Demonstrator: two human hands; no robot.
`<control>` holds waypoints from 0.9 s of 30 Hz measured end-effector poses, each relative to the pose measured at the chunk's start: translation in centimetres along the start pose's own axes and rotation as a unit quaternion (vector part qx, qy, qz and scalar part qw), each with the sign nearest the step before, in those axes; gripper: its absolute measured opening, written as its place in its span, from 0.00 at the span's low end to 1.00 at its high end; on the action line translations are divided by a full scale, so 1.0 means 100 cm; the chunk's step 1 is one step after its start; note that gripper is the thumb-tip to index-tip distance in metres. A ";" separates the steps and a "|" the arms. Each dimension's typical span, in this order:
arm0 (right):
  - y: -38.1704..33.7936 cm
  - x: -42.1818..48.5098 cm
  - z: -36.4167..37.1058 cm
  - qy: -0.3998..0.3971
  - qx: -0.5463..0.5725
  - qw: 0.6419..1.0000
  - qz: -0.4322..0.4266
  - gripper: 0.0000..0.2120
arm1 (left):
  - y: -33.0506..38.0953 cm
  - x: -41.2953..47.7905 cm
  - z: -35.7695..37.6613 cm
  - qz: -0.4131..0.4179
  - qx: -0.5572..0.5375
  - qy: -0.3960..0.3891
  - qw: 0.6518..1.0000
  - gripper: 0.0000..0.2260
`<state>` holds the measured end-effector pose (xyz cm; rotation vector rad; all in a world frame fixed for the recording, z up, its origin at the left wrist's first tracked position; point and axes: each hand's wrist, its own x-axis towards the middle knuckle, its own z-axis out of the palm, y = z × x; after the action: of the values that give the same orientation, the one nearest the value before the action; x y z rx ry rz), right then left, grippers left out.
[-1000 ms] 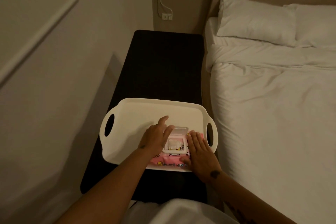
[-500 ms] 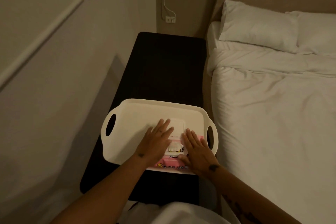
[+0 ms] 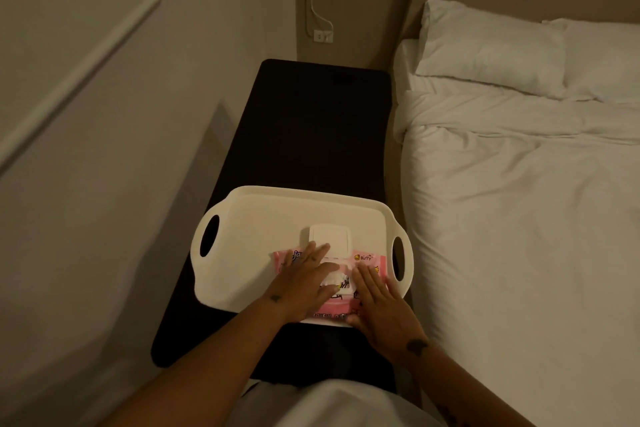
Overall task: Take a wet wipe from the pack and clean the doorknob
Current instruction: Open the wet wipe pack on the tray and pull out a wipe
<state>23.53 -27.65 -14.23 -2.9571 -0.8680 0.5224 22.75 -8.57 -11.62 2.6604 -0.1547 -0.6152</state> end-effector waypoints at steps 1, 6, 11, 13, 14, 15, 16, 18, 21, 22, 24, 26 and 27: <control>0.000 0.001 0.000 0.001 -0.005 1.000 0.005 0.33 | 0.002 0.001 -0.001 -0.001 -0.004 -0.004 1.000 0.20; -0.002 0.000 0.011 0.015 -0.012 1.000 0.010 0.31 | 0.012 0.008 -0.008 -0.005 0.014 -0.037 0.999 0.22; -0.002 -0.001 0.010 0.005 -0.022 1.000 0.011 0.32 | 0.016 0.010 -0.011 0.017 0.051 -0.035 0.998 0.18; -0.002 -0.001 0.010 0.012 -0.024 1.000 0.012 0.31 | 0.017 0.009 -0.011 0.023 0.068 -0.029 0.997 0.16; -0.002 -0.001 0.010 0.022 -0.022 0.999 0.012 0.31 | 0.016 0.008 -0.011 0.023 0.076 -0.024 0.997 0.15; -0.002 -0.001 0.012 0.034 -0.021 0.999 0.009 0.32 | 0.016 0.008 -0.011 0.020 0.080 -0.017 0.996 0.14; -0.001 -0.001 0.014 0.046 -0.019 0.999 0.004 0.32 | 0.016 0.007 -0.011 0.017 0.080 -0.011 0.997 0.14; -0.001 0.000 0.016 0.069 -0.020 0.997 0.002 0.32 | 0.015 0.006 -0.011 0.015 0.071 -0.007 0.997 0.13; -0.001 0.000 0.015 0.055 -0.023 0.998 0.003 0.32 | 0.020 0.006 -0.009 0.014 0.044 -0.018 0.999 0.16; 0.000 0.000 0.015 0.046 -0.024 0.999 0.004 0.32 | 0.022 0.006 -0.008 0.013 0.041 -0.018 0.999 0.16; -0.001 0.000 0.013 0.029 -0.026 0.999 0.011 0.32 | 0.025 0.008 -0.008 0.007 0.046 -0.012 0.999 0.15; -0.001 0.000 0.012 0.024 -0.026 0.999 0.014 0.31 | 0.027 0.009 -0.009 0.002 0.063 -0.006 0.998 0.14; -0.002 0.000 0.011 0.025 -0.027 0.999 0.014 0.31 | 0.027 0.009 -0.010 0.002 0.071 -0.005 0.997 0.14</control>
<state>23.06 -27.61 -15.28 -3.0209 -0.8500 0.4312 23.96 -10.88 -10.01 2.7927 -0.2128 -0.6378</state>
